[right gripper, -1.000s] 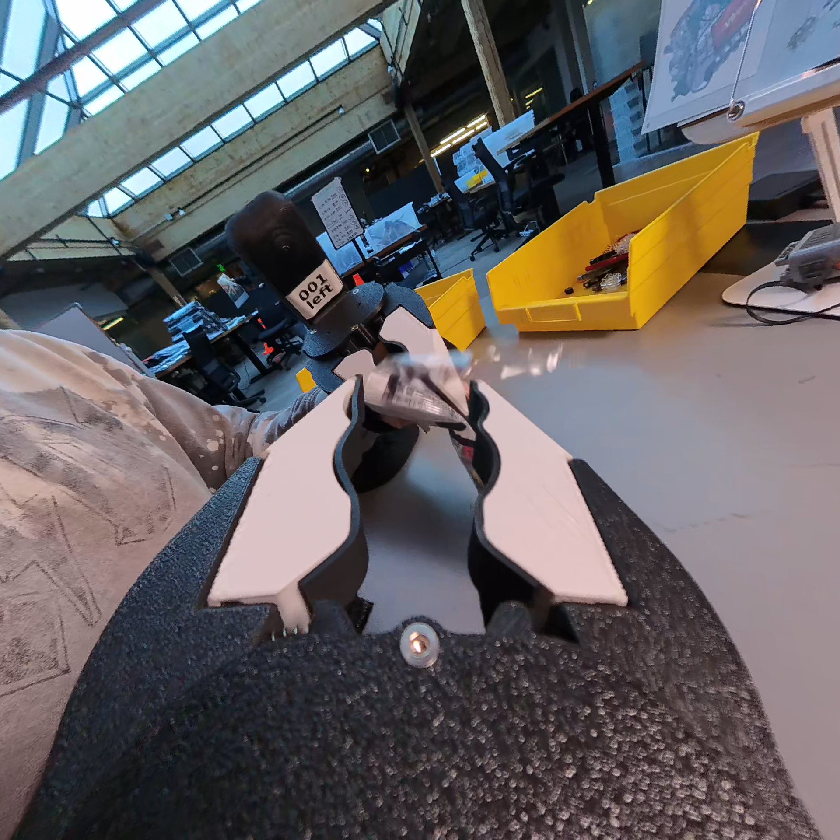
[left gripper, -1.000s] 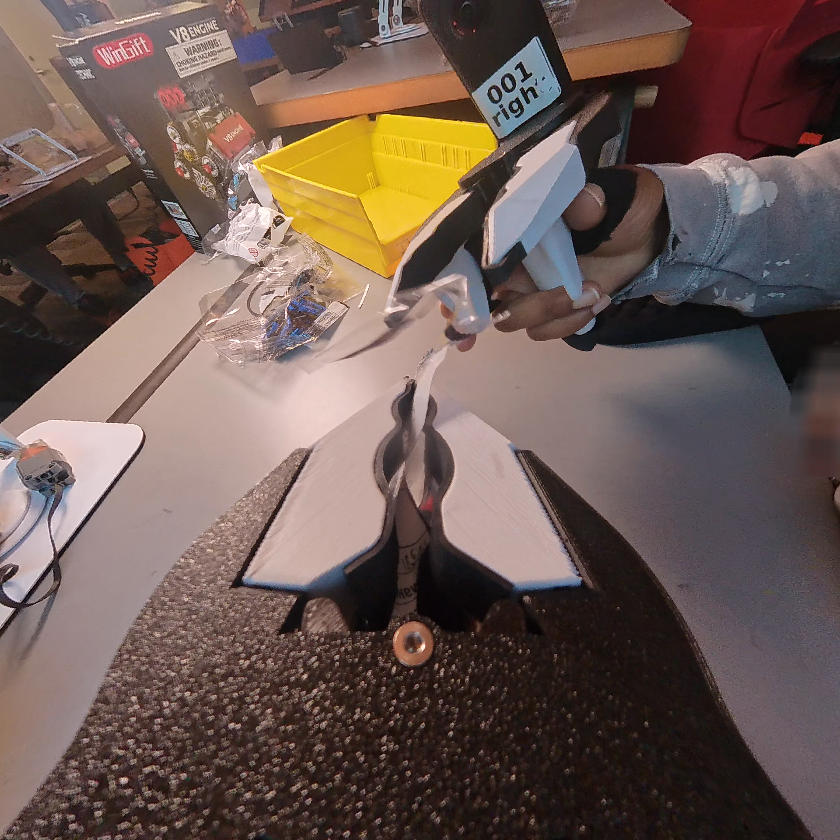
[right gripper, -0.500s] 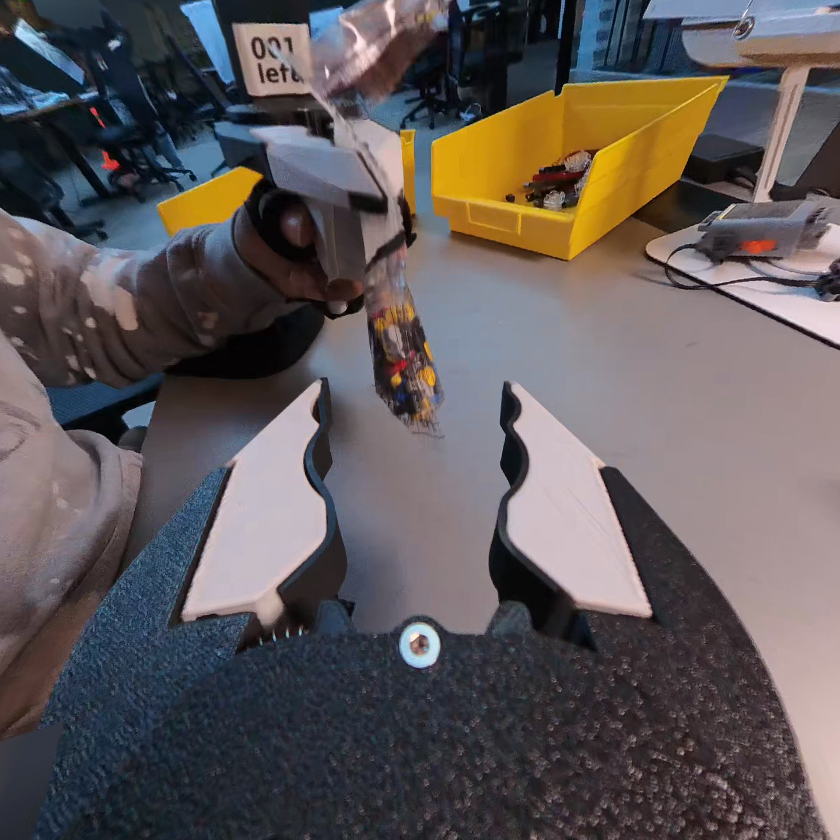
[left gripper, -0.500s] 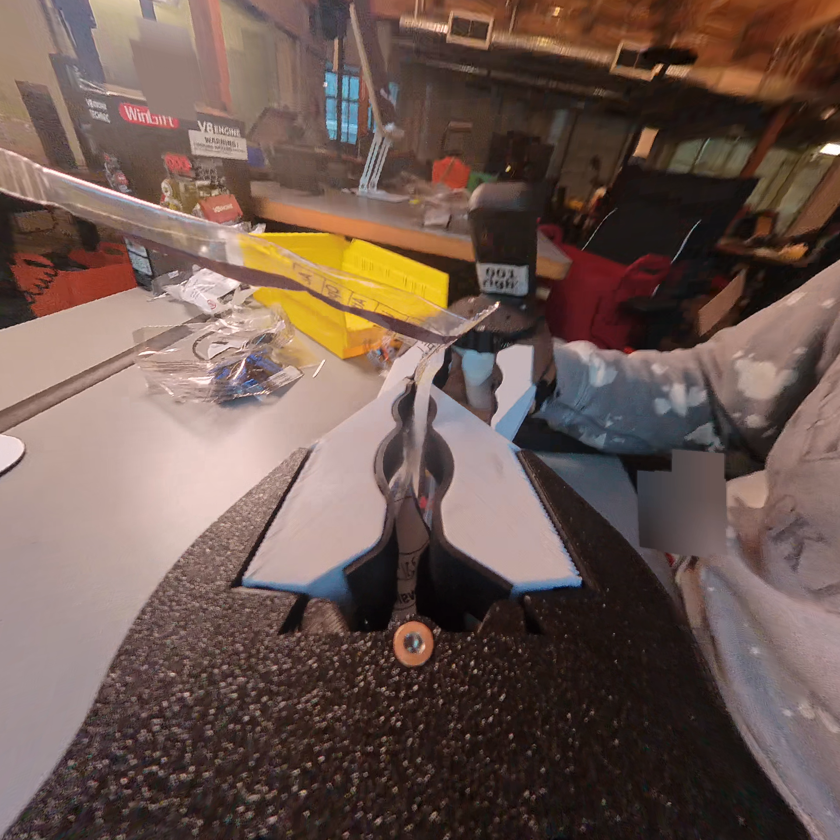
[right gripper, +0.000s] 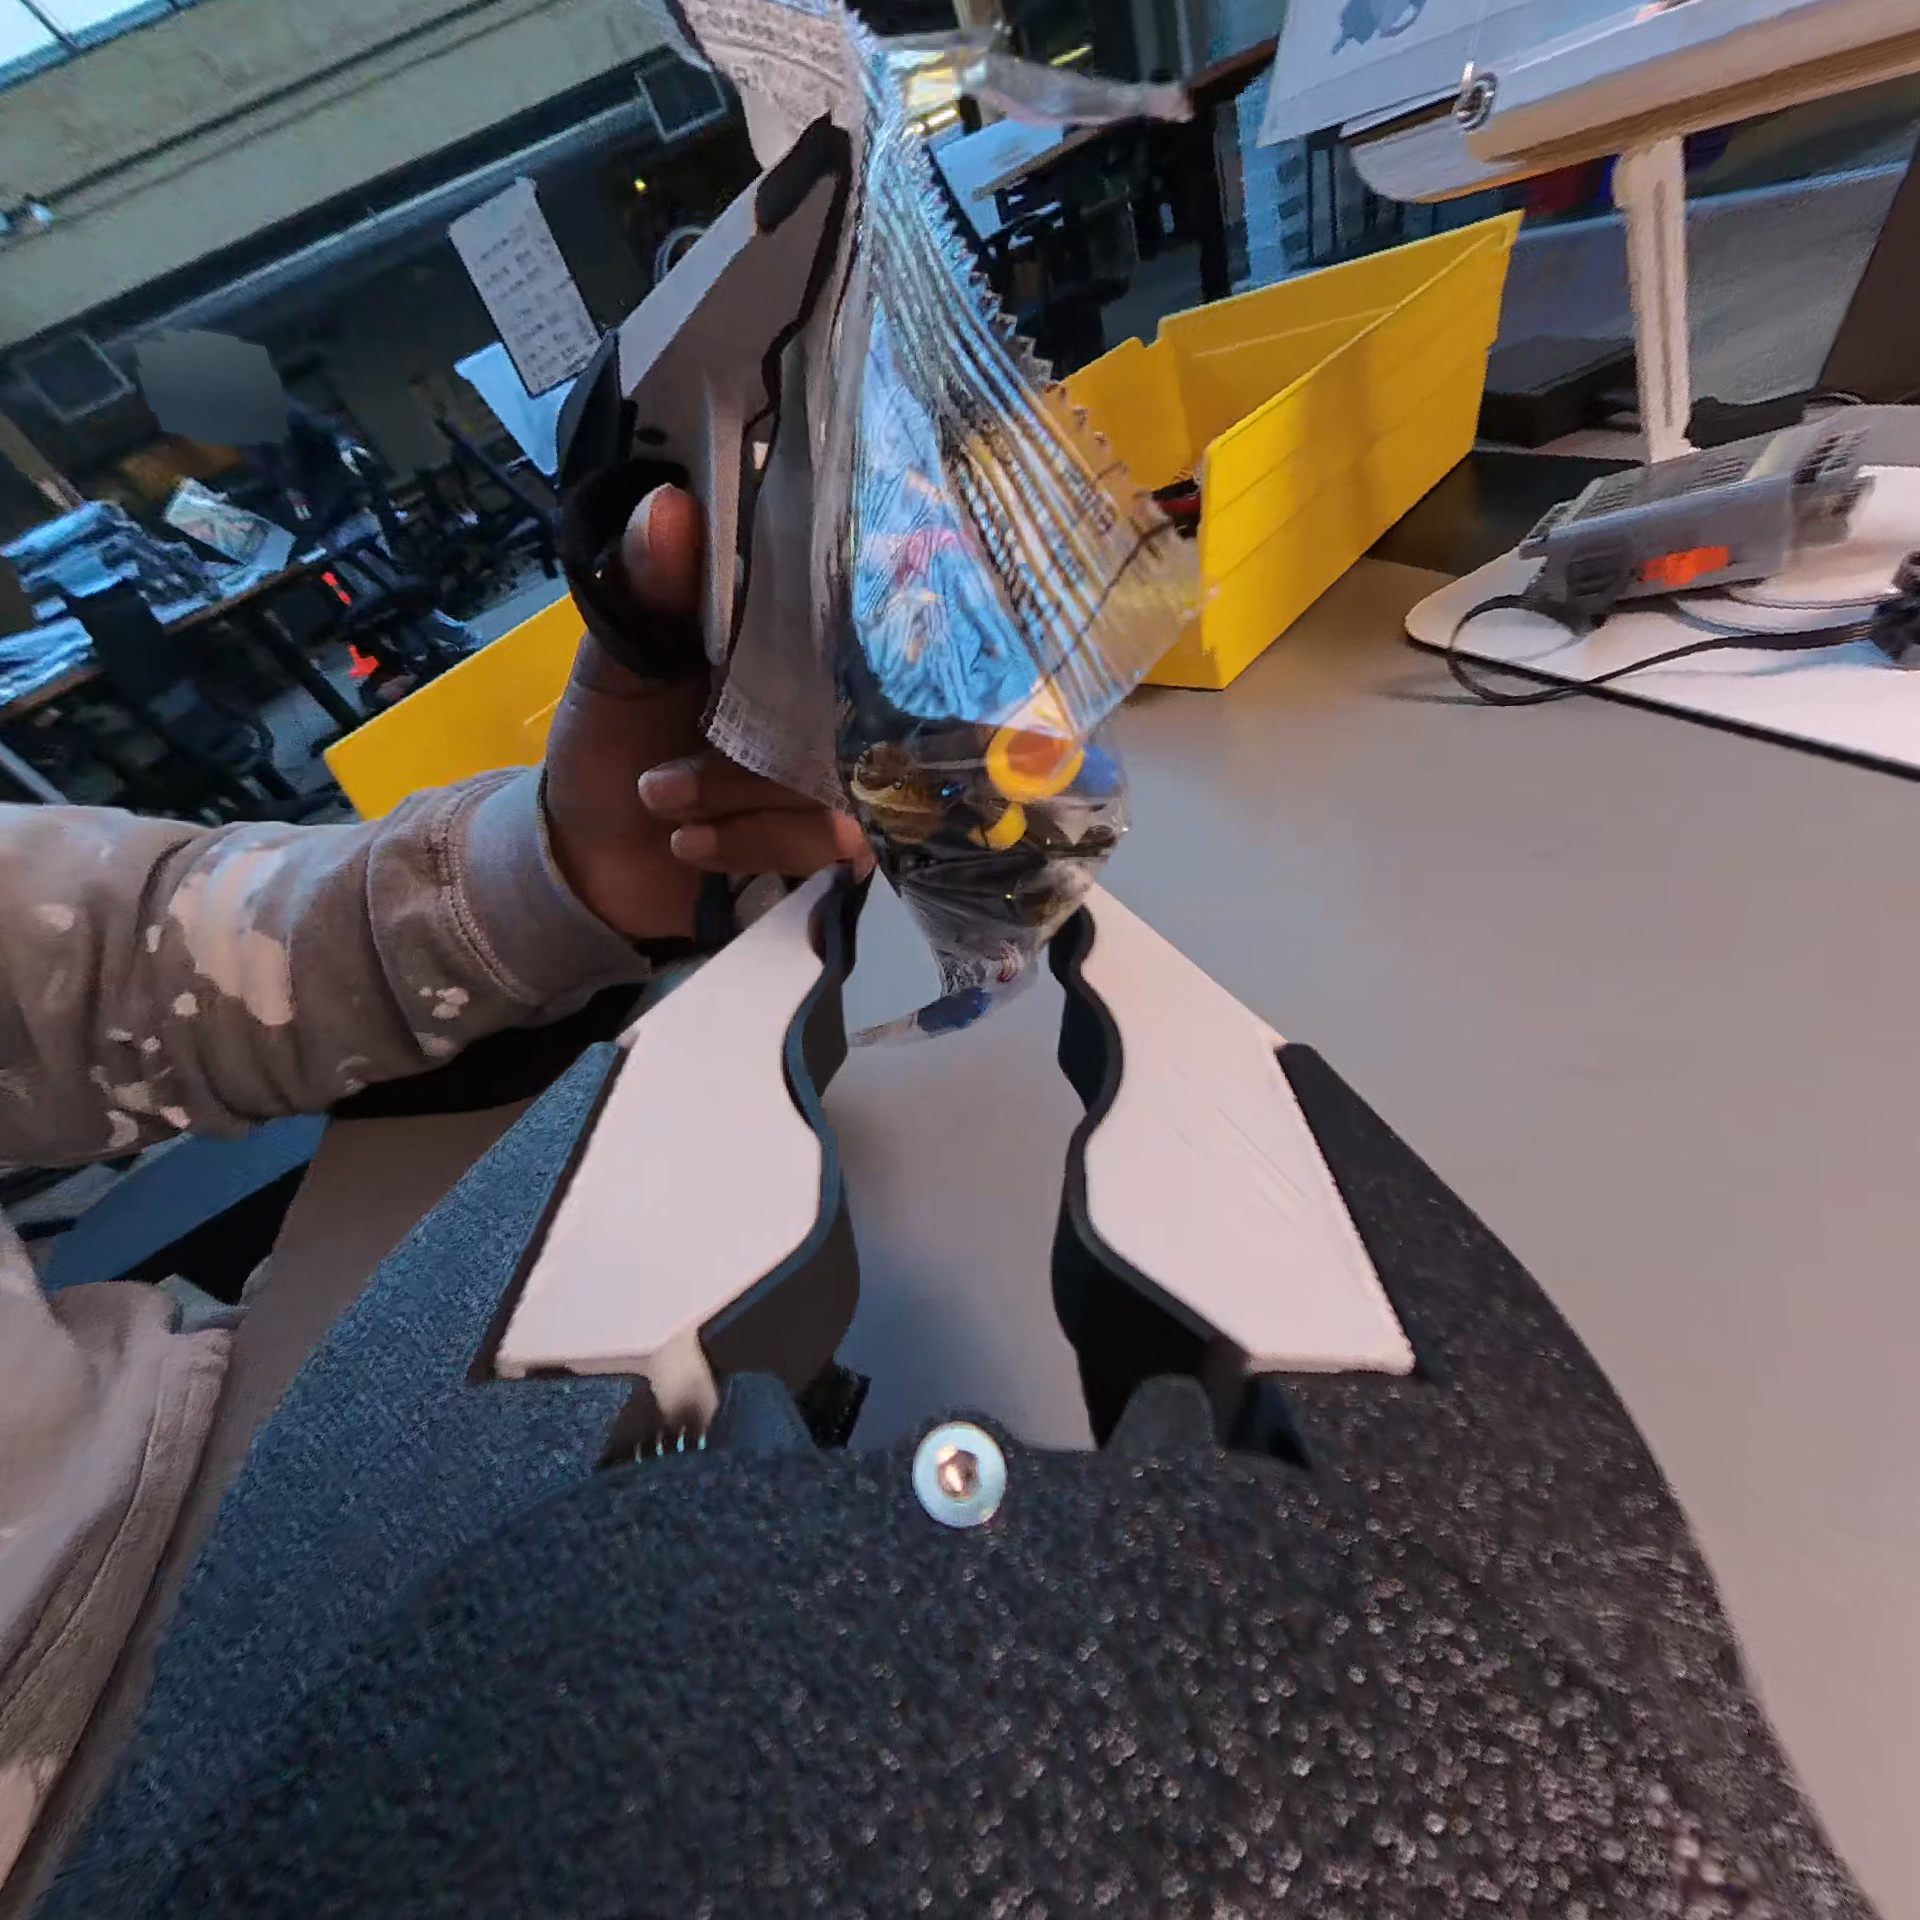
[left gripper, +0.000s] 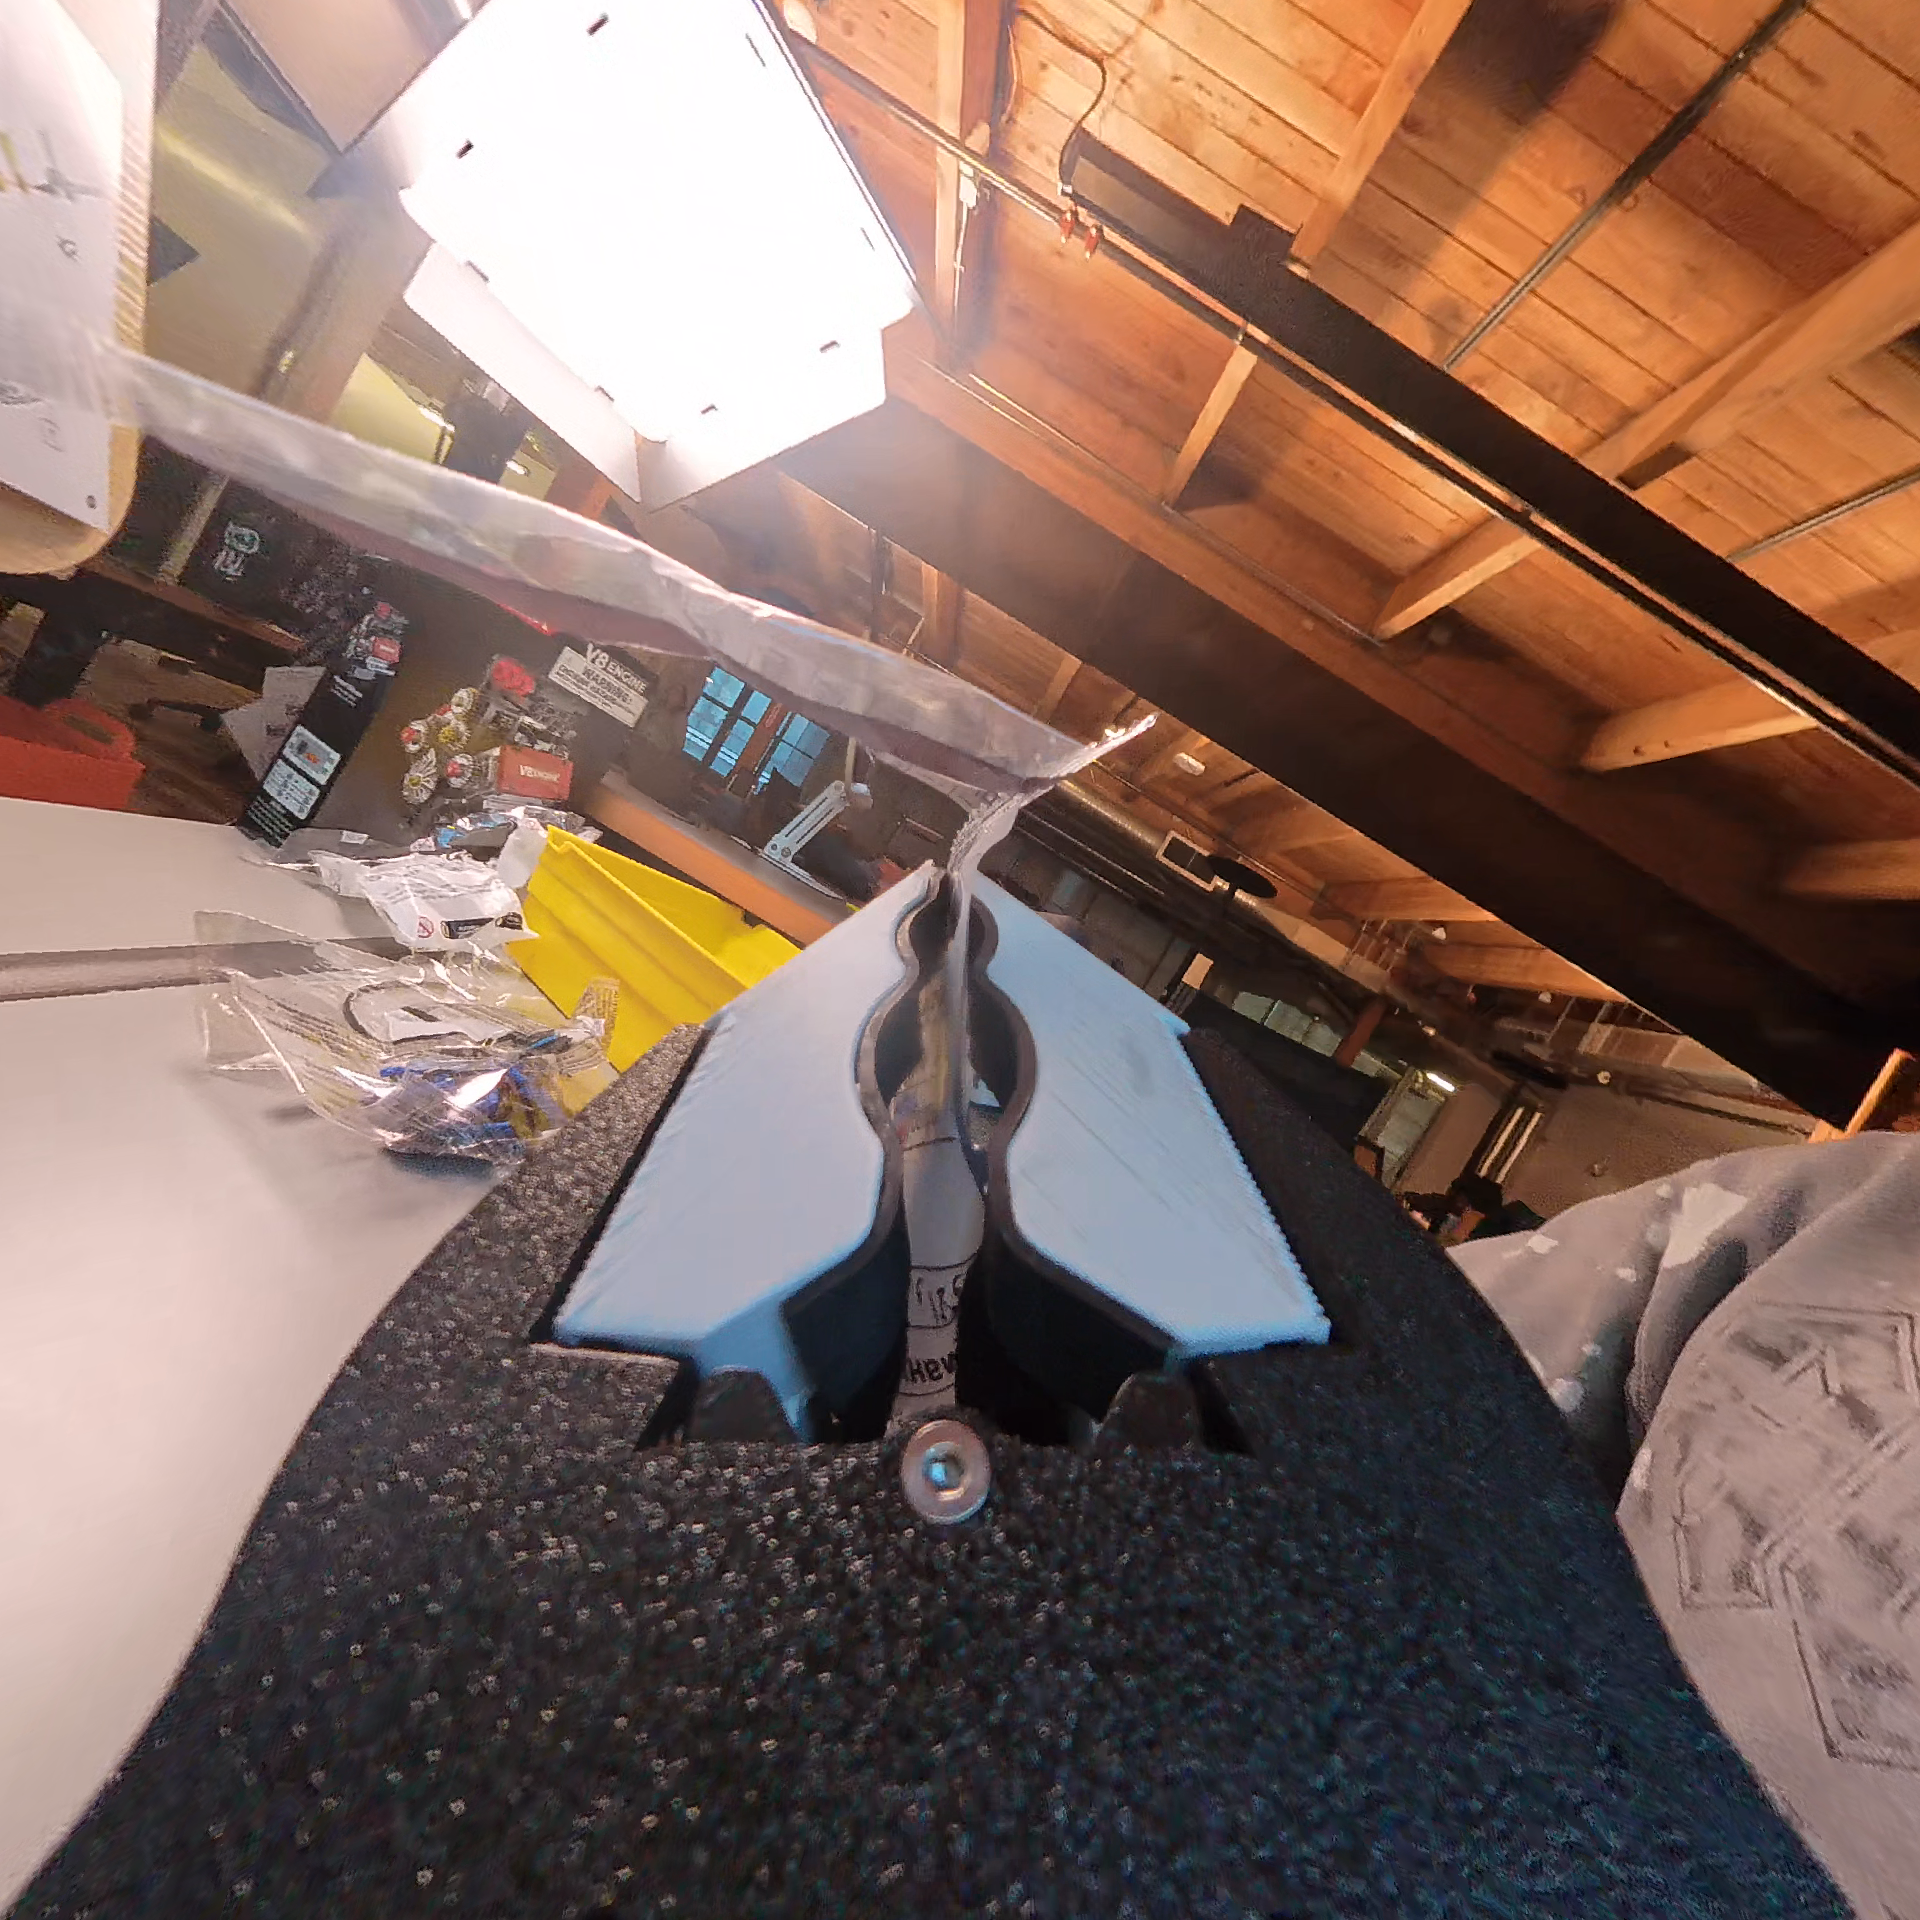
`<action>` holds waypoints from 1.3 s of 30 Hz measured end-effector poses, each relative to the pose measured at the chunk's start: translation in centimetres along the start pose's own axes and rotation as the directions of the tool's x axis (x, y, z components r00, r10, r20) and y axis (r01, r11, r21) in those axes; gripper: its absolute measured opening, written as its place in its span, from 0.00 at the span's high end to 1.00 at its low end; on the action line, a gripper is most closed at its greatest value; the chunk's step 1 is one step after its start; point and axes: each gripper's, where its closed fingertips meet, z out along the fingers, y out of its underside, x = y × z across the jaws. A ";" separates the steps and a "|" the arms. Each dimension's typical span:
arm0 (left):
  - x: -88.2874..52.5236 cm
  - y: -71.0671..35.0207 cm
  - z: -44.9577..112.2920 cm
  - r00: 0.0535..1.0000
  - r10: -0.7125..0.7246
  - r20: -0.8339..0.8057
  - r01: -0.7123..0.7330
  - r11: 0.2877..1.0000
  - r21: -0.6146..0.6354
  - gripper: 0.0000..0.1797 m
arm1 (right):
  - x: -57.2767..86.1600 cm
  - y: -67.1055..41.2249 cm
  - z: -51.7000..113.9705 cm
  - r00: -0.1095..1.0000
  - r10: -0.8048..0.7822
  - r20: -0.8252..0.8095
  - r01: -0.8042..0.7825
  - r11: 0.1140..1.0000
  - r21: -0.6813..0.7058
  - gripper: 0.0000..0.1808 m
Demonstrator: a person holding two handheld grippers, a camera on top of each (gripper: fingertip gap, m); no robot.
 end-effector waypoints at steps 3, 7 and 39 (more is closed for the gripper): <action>-3.1 -0.3 0.2 0.994 0.024 0.111 -0.021 0.999 -0.027 1.00 | 2.4 0.0 0.0 1.000 0.006 -0.014 -0.007 0.998 -0.059 0.89; -8.3 0.6 -0.4 0.958 0.059 0.281 -0.021 0.990 -0.137 1.00 | 5.3 1.1 -0.4 0.998 0.062 -0.016 -0.064 0.982 -0.176 0.91; -16.2 2.0 -7.2 0.707 0.467 0.532 0.028 0.732 -0.680 0.85 | 13.7 4.8 1.4 0.990 0.080 -0.118 -0.134 0.804 -0.580 0.88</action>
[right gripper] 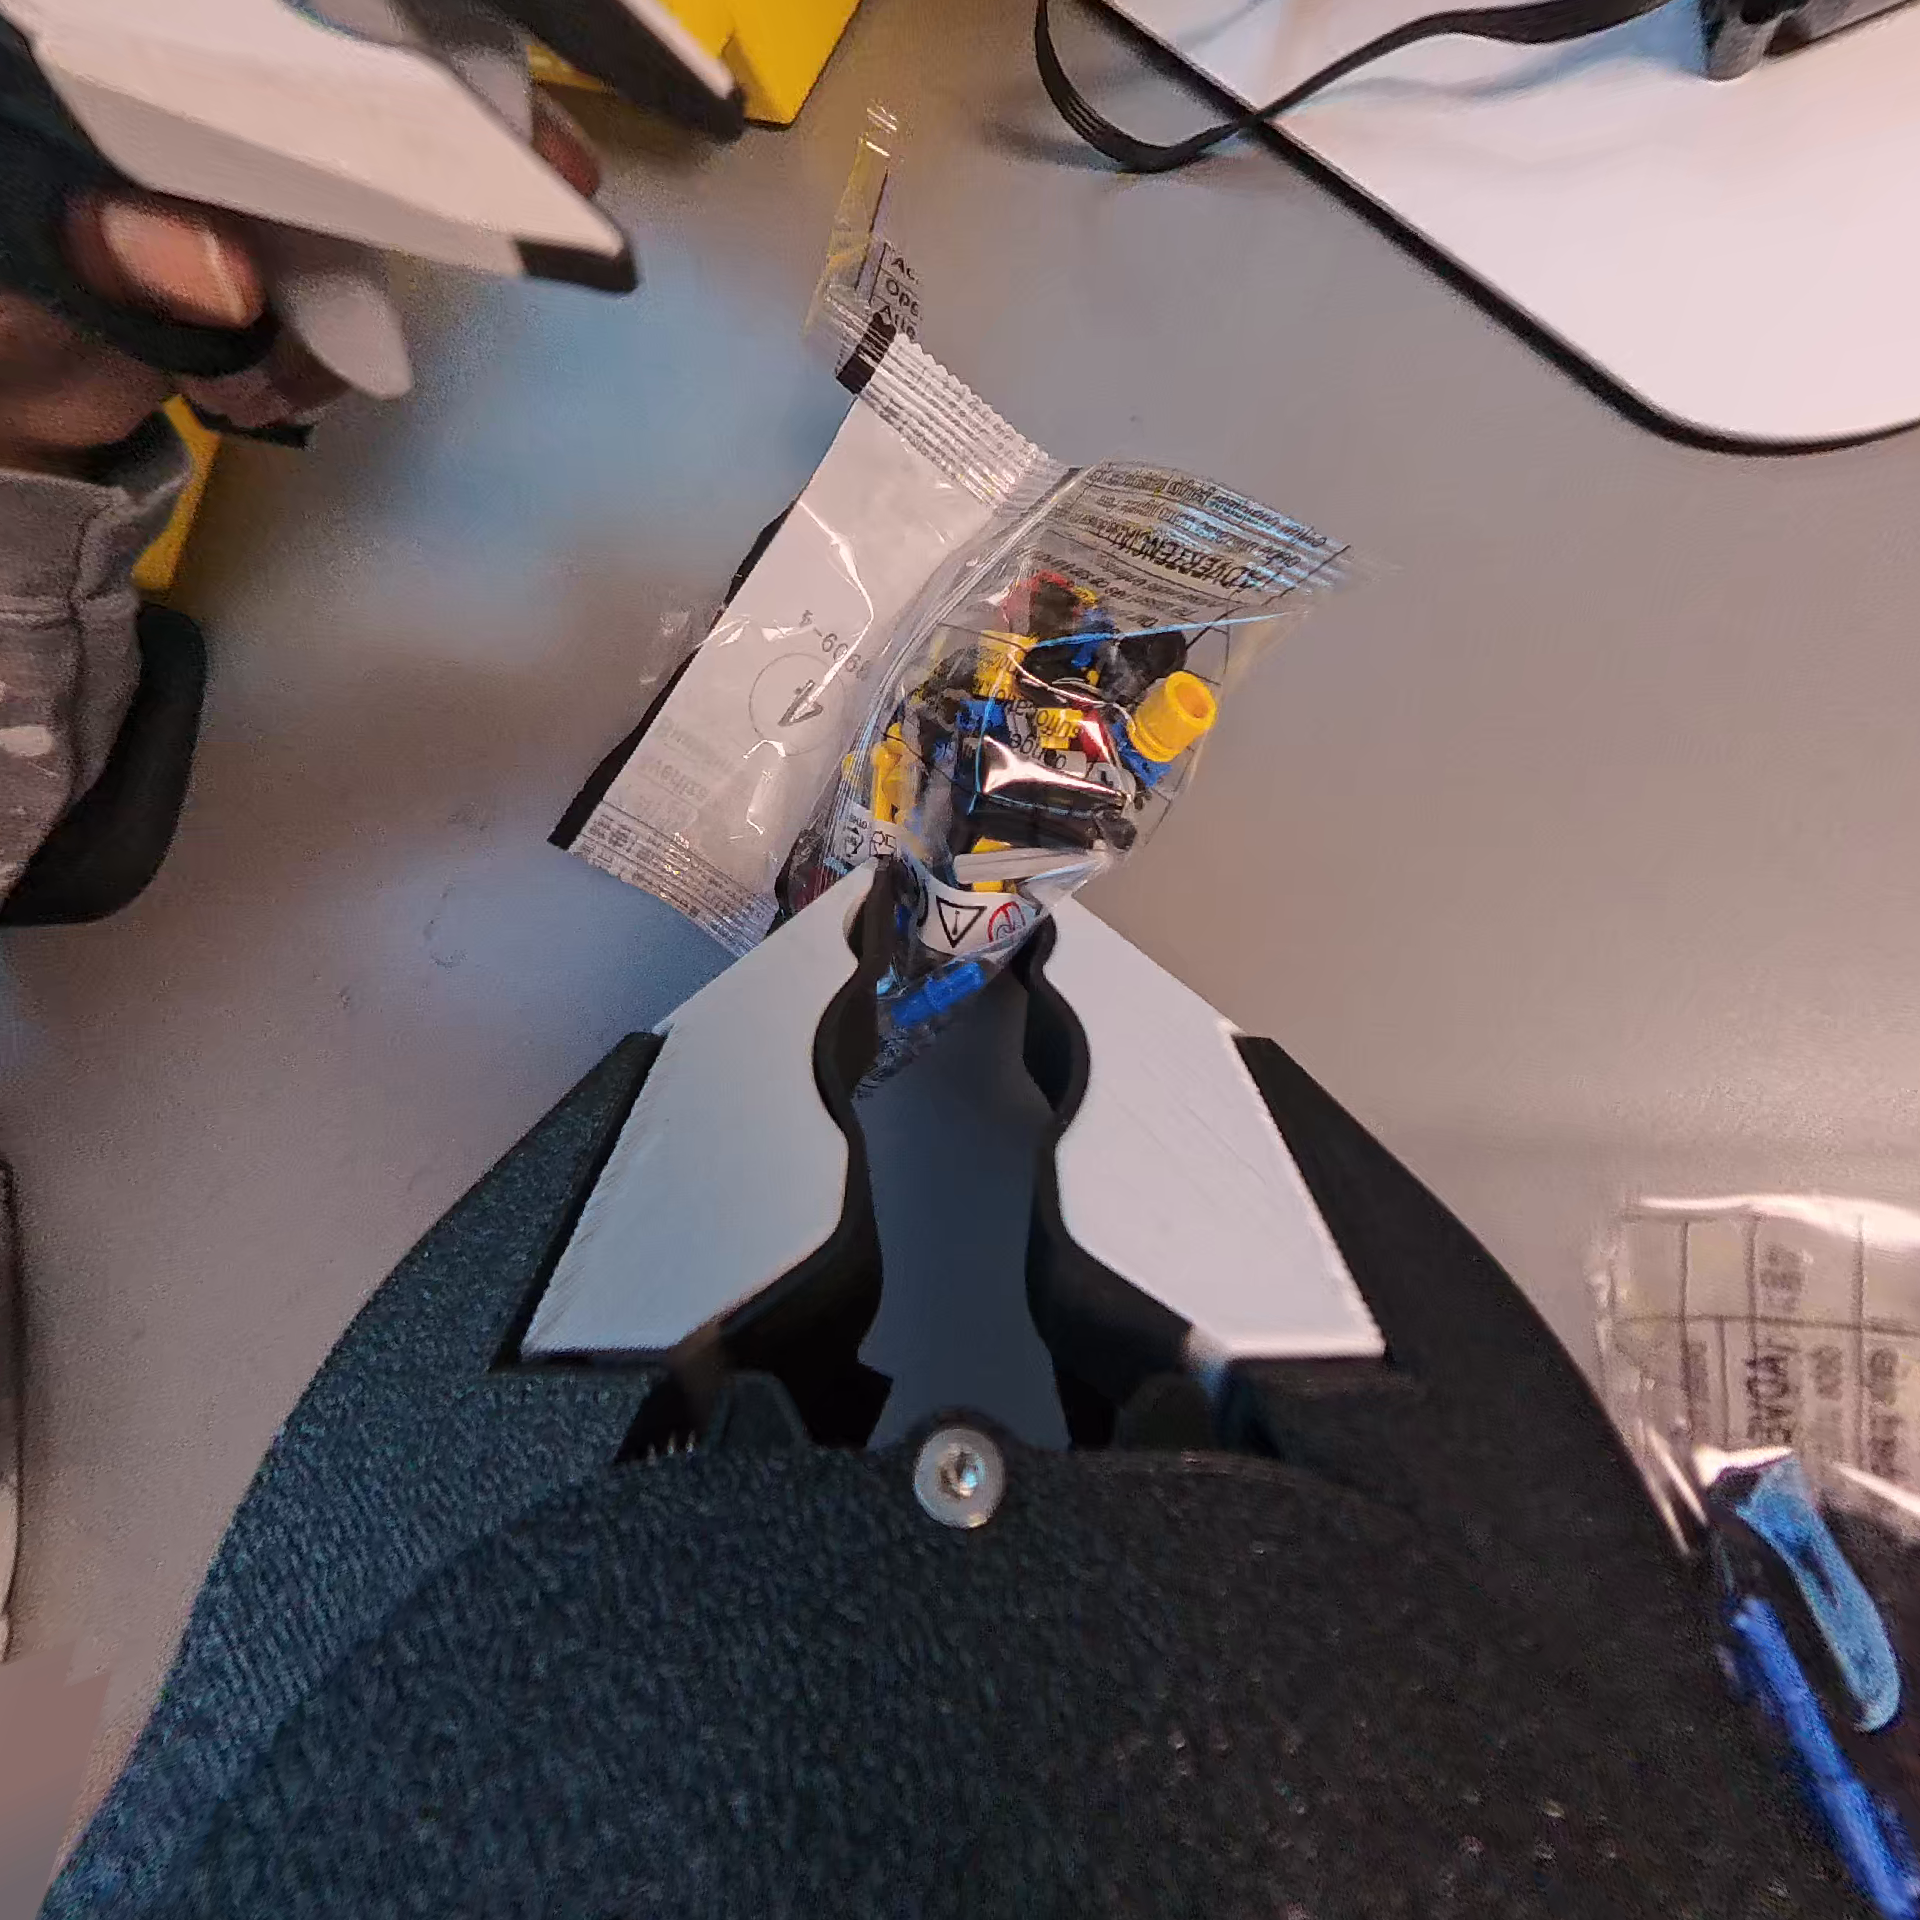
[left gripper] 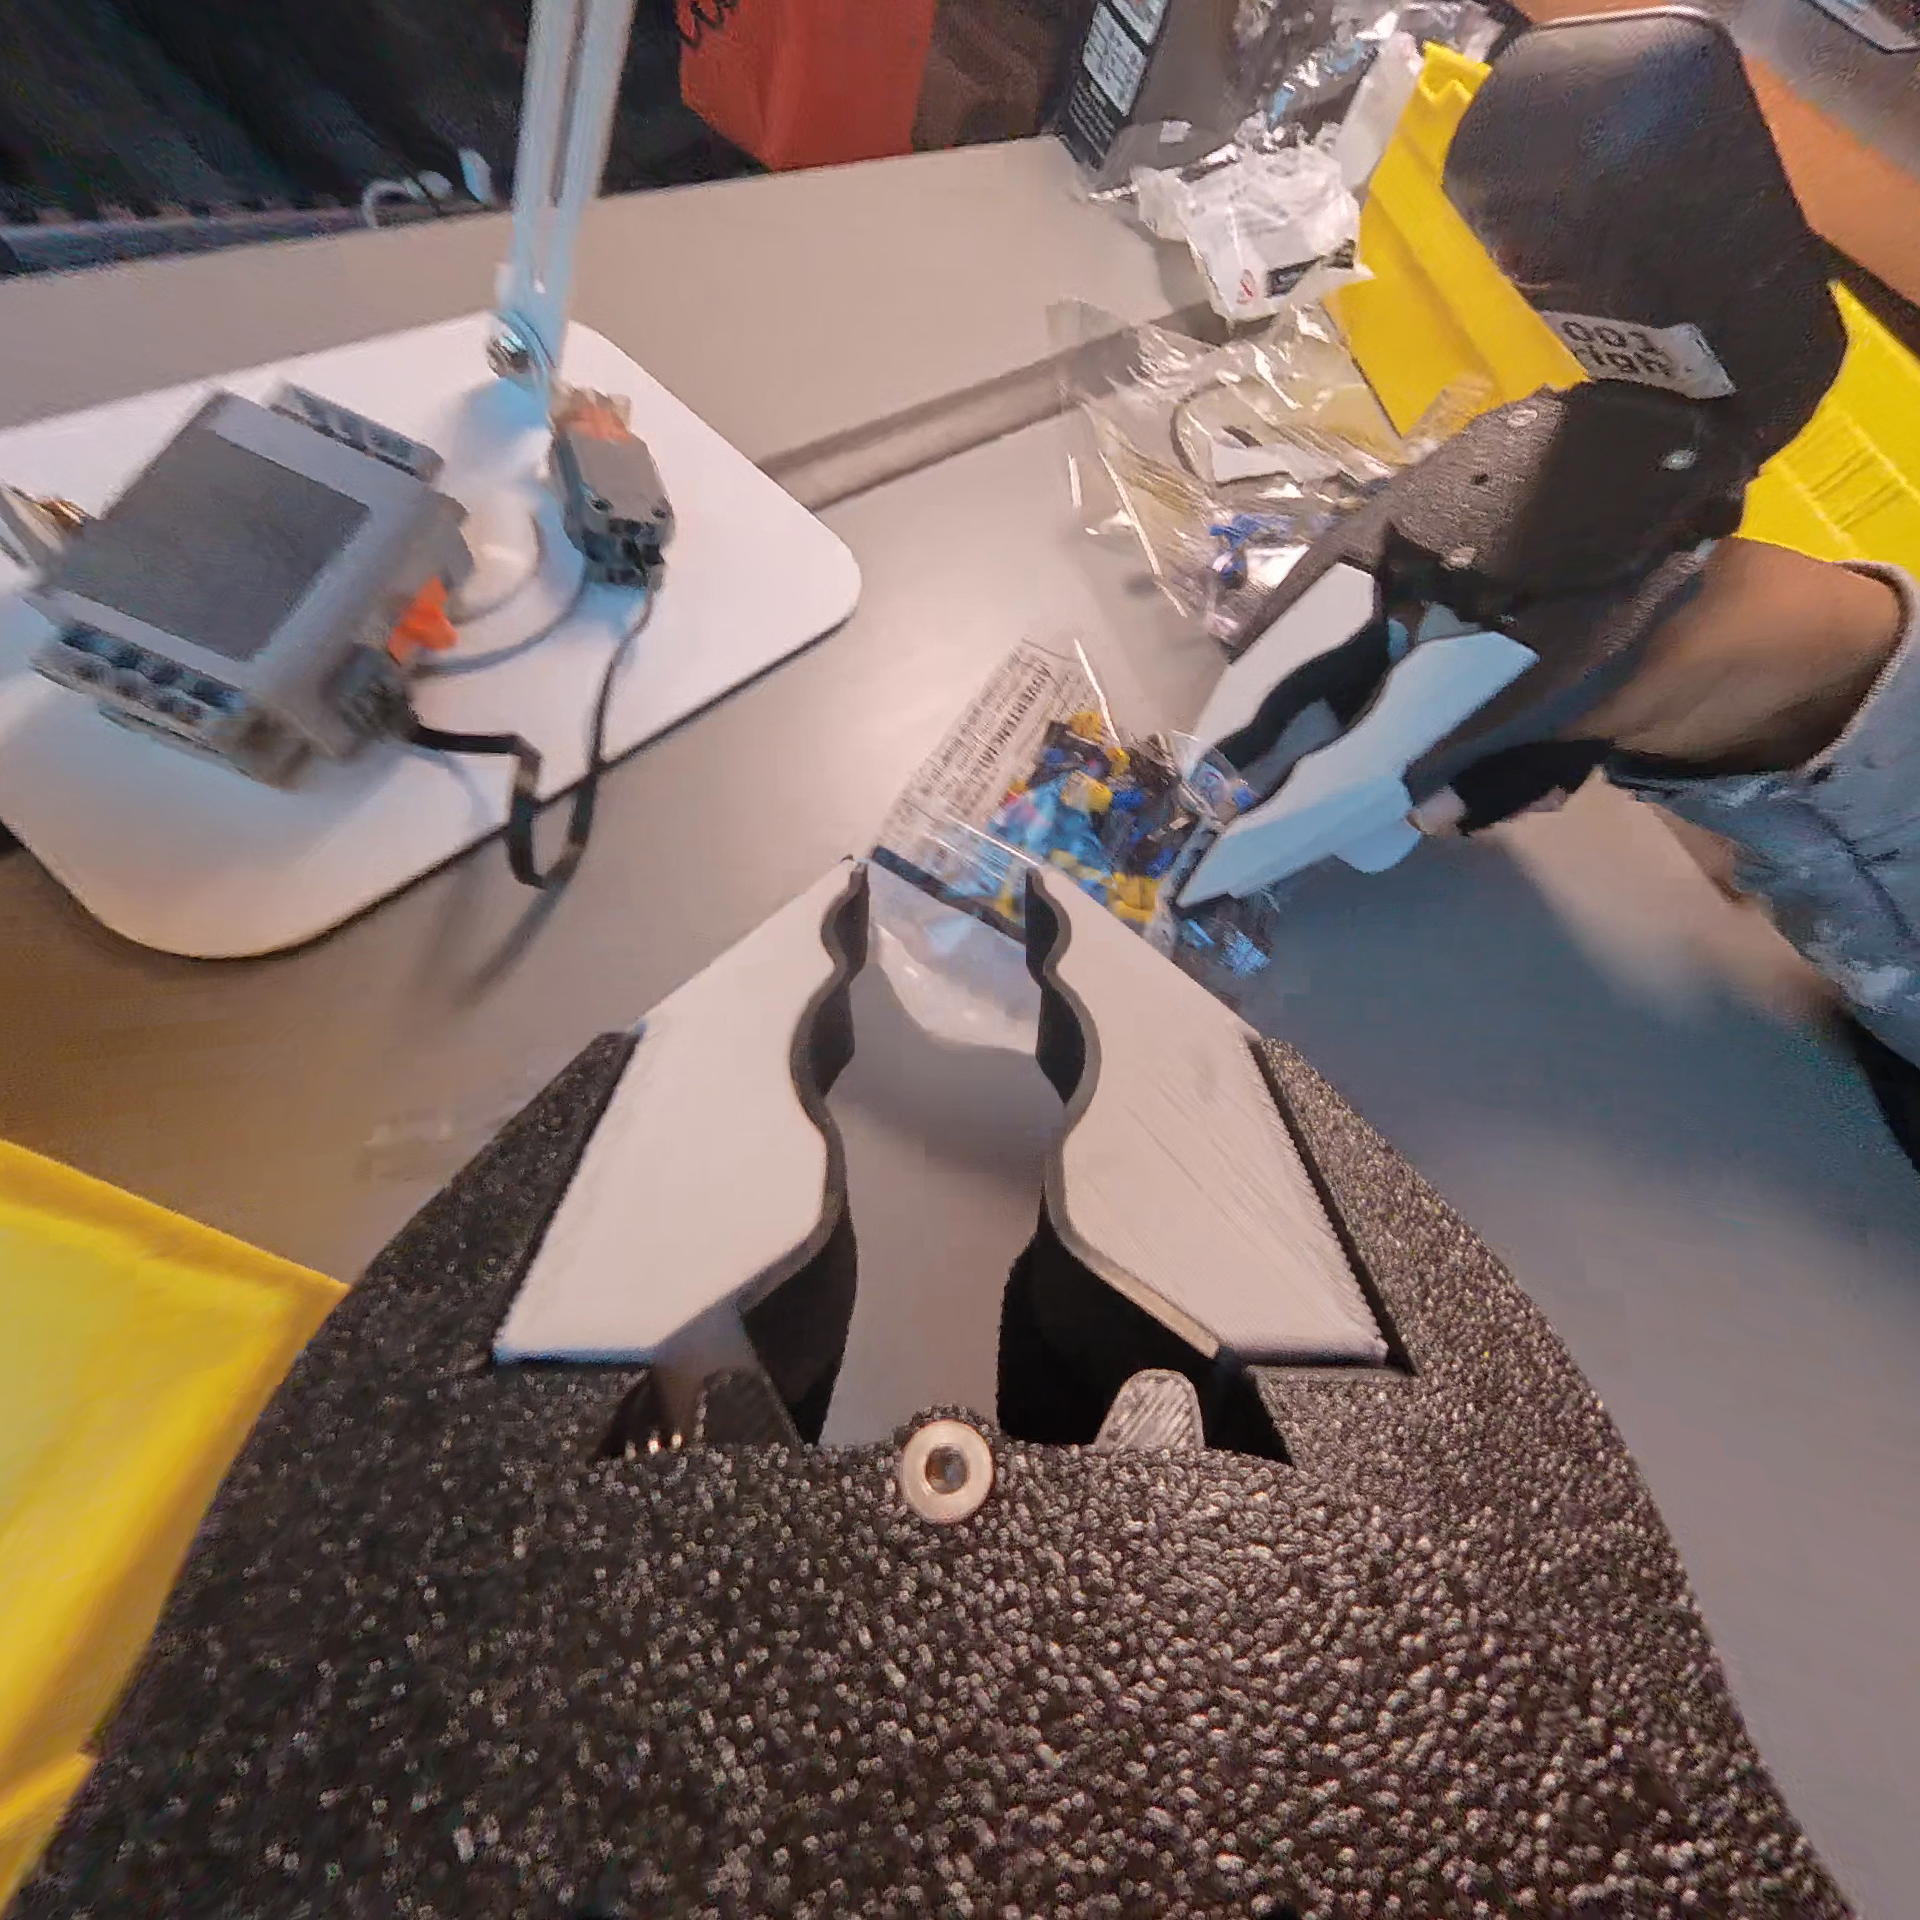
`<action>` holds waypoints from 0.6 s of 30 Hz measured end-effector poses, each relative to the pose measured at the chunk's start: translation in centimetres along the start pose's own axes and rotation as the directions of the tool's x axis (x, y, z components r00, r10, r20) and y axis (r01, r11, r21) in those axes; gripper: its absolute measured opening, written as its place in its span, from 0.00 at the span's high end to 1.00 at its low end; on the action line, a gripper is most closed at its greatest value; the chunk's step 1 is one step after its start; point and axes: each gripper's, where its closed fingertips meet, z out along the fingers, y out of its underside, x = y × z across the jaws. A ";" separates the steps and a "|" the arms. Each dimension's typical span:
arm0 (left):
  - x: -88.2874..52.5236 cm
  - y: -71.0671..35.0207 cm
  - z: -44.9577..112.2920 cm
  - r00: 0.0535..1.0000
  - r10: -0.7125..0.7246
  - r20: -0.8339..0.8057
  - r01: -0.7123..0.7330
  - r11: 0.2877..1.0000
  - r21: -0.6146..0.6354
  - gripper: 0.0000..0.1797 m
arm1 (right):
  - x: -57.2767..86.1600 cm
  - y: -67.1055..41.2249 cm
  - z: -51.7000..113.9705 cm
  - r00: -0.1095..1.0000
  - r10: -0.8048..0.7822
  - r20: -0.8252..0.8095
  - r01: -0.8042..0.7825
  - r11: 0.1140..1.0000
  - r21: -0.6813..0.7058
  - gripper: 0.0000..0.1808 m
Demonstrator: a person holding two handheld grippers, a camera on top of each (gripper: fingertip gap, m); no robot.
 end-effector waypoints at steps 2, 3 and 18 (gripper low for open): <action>-2.2 -0.5 1.0 0.997 0.032 0.070 -0.032 0.999 0.005 0.85 | -0.1 -0.6 0.5 0.998 -0.054 0.022 0.054 0.998 -0.029 0.88; -2.7 -0.3 1.6 0.998 0.029 0.064 -0.029 1.000 -0.011 0.85 | -0.2 -0.7 0.8 0.996 -0.087 0.034 0.089 0.995 -0.053 0.88; -1.6 2.4 3.2 0.935 -0.265 -0.236 0.246 0.963 -0.109 0.84 | -0.4 -2.7 2.8 0.797 -0.488 0.355 0.588 0.760 -0.277 0.89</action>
